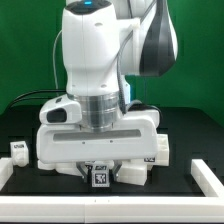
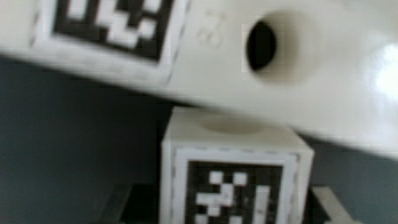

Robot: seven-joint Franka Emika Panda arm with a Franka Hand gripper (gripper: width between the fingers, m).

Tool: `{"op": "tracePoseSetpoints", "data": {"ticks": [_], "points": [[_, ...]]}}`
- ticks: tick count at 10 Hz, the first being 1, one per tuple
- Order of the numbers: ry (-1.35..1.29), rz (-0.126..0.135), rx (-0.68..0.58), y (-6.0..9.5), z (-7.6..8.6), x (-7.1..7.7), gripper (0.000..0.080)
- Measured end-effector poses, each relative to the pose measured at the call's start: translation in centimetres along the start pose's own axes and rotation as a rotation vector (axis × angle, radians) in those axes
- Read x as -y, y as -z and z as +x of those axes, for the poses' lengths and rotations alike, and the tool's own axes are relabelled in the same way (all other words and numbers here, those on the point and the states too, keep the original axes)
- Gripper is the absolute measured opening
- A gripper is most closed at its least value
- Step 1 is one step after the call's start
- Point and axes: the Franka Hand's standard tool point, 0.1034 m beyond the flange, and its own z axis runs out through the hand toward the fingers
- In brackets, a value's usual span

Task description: Assemble chair

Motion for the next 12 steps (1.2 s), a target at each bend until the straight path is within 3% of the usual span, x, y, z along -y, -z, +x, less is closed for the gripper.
{"op": "tracePoseSetpoints", "data": {"ticks": [2, 4, 6, 9, 10, 12], "points": [[0.086, 0.002, -0.017, 3.1, 0.8, -0.6, 0.0281], [0.208, -0.002, -0.037, 6.4, -0.8, -1.2, 0.0282], [0.197, 0.0, -0.06, 6.4, -2.3, -1.3, 0.0282], [0.208, -0.002, -0.065, 6.4, -2.1, -1.3, 0.0284], [0.24, -0.012, -0.083, 6.8, -2.8, -1.7, 0.0284], [0.297, -0.023, -0.081, 7.6, -7.0, -4.4, 0.0284]]}}
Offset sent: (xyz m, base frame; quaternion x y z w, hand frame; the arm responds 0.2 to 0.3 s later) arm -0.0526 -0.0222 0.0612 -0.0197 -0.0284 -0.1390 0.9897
